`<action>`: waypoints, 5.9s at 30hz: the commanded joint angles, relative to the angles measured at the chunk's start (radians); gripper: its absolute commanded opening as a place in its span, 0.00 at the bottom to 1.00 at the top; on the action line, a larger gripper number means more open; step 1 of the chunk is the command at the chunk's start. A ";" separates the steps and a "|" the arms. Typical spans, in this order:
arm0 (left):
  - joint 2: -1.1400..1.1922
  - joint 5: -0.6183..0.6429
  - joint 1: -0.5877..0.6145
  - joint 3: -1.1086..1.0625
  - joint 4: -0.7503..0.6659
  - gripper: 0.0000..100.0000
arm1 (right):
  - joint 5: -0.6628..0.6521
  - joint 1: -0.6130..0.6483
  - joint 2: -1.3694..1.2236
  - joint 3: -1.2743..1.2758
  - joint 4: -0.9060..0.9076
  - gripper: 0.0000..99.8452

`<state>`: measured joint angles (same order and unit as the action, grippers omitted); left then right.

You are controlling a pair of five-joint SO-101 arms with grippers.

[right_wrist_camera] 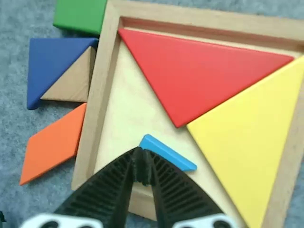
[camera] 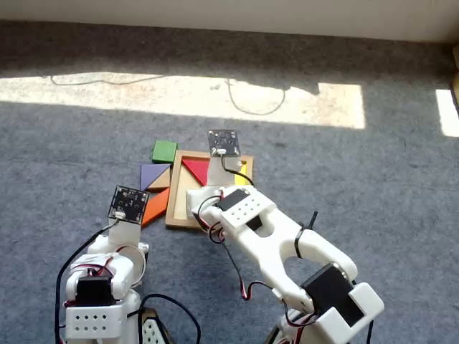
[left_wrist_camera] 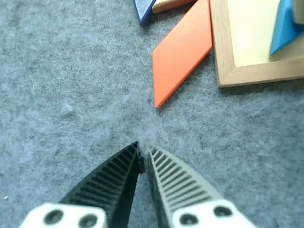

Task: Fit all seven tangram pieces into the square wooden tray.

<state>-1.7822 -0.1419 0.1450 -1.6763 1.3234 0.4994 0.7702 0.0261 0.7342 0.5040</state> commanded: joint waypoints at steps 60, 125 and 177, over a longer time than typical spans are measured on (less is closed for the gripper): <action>-0.035 -0.006 0.005 -0.019 0.003 0.01 | -0.304 -0.460 1.647 0.760 0.412 0.00; 0.374 -0.385 0.134 0.839 0.103 0.01 | -0.304 -0.680 1.808 1.059 0.415 0.00; 2.589 0.109 -0.061 2.246 -0.054 0.27 | -0.304 -0.680 1.808 1.059 0.415 0.00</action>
<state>0.8032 -0.0345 0.0913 0.5224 1.2758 0.2079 0.0997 1.8197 1.6747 0.9152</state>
